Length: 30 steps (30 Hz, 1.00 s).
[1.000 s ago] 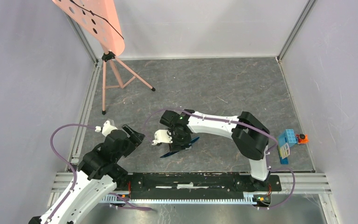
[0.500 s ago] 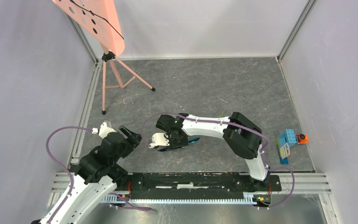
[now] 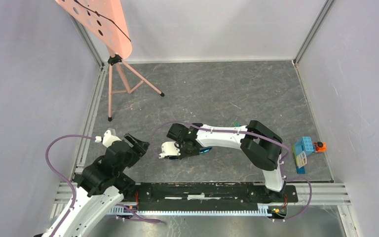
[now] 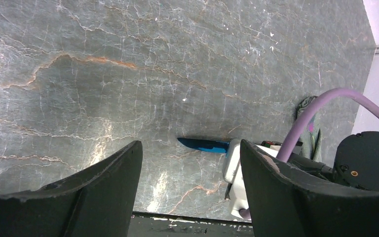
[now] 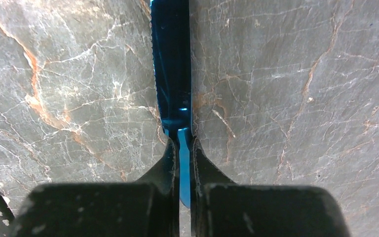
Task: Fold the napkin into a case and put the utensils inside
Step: Pick up the knife from the center of the board, then insert the knife into the folded napkin.
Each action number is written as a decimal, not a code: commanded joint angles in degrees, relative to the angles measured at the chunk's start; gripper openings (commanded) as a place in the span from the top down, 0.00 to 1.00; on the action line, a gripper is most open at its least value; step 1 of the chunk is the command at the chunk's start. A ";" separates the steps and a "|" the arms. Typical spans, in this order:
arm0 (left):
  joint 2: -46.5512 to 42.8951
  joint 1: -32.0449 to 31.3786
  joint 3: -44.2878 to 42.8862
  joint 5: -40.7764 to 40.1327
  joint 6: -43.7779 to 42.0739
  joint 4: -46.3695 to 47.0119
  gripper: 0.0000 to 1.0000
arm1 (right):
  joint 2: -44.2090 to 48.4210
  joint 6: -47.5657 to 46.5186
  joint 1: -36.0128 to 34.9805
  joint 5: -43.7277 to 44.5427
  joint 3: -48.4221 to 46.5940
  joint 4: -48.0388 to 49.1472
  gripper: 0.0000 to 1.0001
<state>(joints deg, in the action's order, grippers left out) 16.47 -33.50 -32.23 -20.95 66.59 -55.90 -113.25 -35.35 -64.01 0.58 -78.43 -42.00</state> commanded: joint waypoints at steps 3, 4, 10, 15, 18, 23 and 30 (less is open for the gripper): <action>-0.48 0.12 -2.05 -2.15 0.11 -0.37 0.22 | 6.19 -0.05 0.35 0.62 3.71 3.27 1.00; -0.43 0.12 -2.05 -2.23 0.20 -0.37 0.22 | 6.83 0.03 0.44 0.27 4.33 3.44 1.00; -0.32 0.11 -2.47 -2.52 -0.04 -0.44 0.22 | 10.33 1.20 1.20 -0.49 8.02 4.86 1.00; 0.12 0.12 -2.49 -2.62 -0.38 -0.13 0.22 | 13.30 2.29 2.11 0.31 9.49 4.43 1.00; 0.63 0.10 -2.15 -1.94 -1.14 1.24 0.22 | 15.99 3.32 3.37 1.39 10.26 3.91 1.00; 0.33 0.09 -0.24 7.02 -9.08 11.08 0.20 | 20.79 4.05 9.23 2.81 13.49 3.45 1.00; 1.17 0.12 3.84 22.36 -13.94 28.27 0.18 | 25.58 2.80 21.13 2.88 18.47 6.02 1.00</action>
<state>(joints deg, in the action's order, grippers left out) 16.58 -33.50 -30.26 -8.67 58.15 -41.10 -90.74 -32.23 -48.10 2.52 -61.69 -38.09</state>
